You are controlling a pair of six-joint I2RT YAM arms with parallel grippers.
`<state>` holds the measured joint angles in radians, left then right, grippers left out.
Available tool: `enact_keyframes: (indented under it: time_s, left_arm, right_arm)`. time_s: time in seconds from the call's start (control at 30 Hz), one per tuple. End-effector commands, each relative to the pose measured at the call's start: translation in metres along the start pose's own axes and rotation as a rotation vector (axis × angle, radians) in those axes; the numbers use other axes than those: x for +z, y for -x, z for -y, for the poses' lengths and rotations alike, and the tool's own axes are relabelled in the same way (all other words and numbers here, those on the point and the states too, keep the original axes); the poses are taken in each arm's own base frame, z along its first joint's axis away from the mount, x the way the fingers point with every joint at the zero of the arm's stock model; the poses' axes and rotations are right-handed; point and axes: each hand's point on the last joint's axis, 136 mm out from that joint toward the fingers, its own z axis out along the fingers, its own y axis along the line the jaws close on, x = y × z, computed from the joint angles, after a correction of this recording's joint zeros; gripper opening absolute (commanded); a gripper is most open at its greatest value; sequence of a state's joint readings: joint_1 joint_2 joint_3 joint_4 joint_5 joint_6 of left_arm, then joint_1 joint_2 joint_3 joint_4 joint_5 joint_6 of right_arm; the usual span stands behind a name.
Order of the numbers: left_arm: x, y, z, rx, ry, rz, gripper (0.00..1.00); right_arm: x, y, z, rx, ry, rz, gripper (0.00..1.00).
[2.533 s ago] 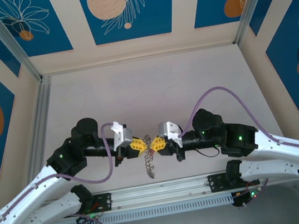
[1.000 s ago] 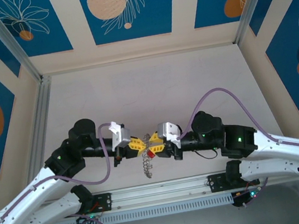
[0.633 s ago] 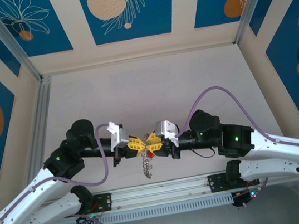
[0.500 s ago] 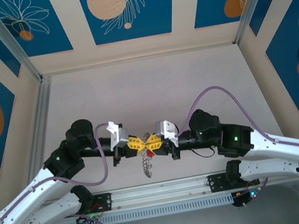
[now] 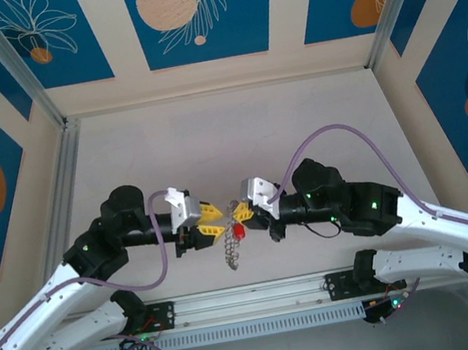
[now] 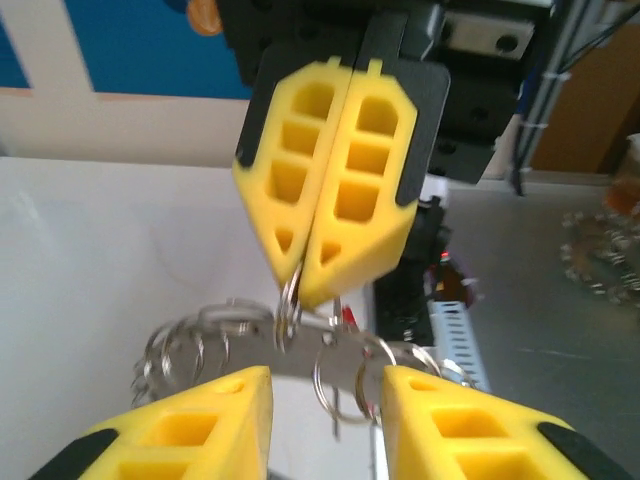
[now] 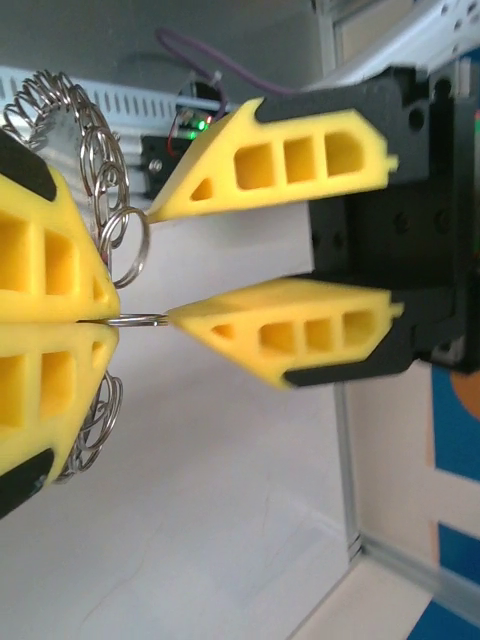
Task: Put the keys on the keyring
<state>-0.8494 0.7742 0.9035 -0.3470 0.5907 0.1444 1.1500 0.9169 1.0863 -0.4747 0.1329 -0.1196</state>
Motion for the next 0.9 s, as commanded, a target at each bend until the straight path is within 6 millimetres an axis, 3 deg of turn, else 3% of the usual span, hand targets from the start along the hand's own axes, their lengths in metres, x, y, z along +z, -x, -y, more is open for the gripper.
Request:
enact_keyframes:
  time_s: [0.0,0.33,0.87]
  left_arm:
    - [-0.012,-0.003,-0.015,0.03,0.129,-0.07,0.35]
    - [-0.006,0.019,-0.019,0.068,0.117,-0.04,0.29]
    - [0.012,0.01,-0.006,0.055,0.011,-0.081,0.27]
  right_arm:
    - [-0.011,0.001,0.012,-0.039,-0.055,-0.067,0.0]
    - [0.002,-0.007,0.005,-0.074,0.021,-0.211,0.0]
    - [0.006,0.007,-0.006,-0.086,0.097,-0.196,0.0]
